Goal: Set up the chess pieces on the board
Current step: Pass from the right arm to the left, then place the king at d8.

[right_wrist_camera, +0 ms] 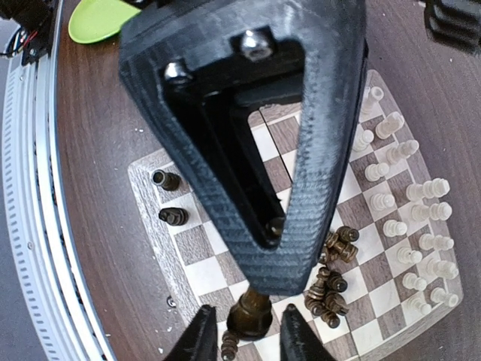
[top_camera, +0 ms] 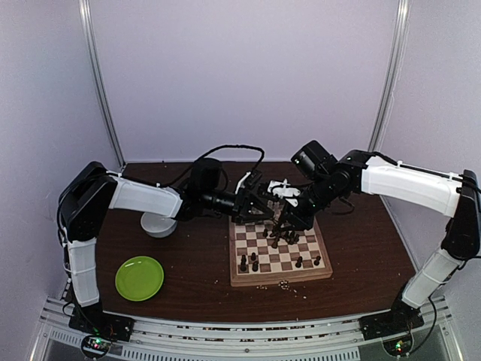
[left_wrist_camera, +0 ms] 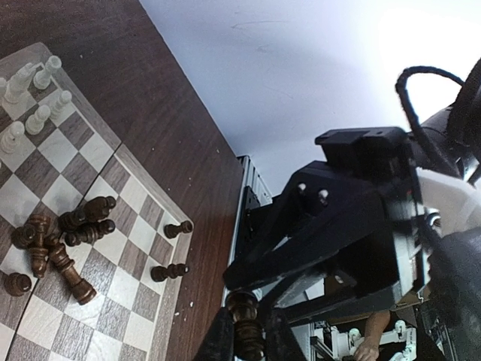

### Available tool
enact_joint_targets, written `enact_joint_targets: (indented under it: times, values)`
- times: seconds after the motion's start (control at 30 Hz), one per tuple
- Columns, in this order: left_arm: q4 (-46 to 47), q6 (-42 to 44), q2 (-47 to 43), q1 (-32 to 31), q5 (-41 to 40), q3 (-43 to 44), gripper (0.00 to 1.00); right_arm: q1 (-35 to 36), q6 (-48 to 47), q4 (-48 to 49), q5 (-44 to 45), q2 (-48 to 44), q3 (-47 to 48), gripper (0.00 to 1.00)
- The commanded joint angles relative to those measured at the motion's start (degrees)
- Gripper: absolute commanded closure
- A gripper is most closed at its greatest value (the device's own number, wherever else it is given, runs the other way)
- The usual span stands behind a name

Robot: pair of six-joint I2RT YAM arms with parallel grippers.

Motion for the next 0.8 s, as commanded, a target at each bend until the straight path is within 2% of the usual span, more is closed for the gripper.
enact_joint_targets:
  times: [0.0,0.13,0.2,0.33,0.5,0.77]
  values:
    - [-6.7,7.0,-0.7,0.3,-0.8,2.2,0.95,-1.1,-1.0,-1.9,0.7,-5.6,-1.4,0.65]
    - [-23.1,20.8,-2.4,0.0,-6.2,7.1,0.96,-7.0,-2.0,-2.2,-3.1,-13.0,-5.6,0.6]
    - [-34.5,28.5,-3.0,-0.7,-10.1,10.4,0.96,-11.4,-1.8,-1.5,-6.7,-16.3,-7.9,0.59]
    - [-48.3,40.7,-3.5,-3.0,-19.5,16.6,0.97,-21.3,0.3,4.8,-12.2,-22.6,-14.8,0.59]
    - [-55.6,46.4,-3.6,-6.1,-29.8,20.5,0.97,-27.2,3.4,11.8,-12.9,-25.9,-22.5,0.59]
    - [-65.0,54.4,-2.1,-13.1,-41.2,27.6,0.97,-28.0,2.8,12.3,-9.3,-26.0,-23.0,0.6]
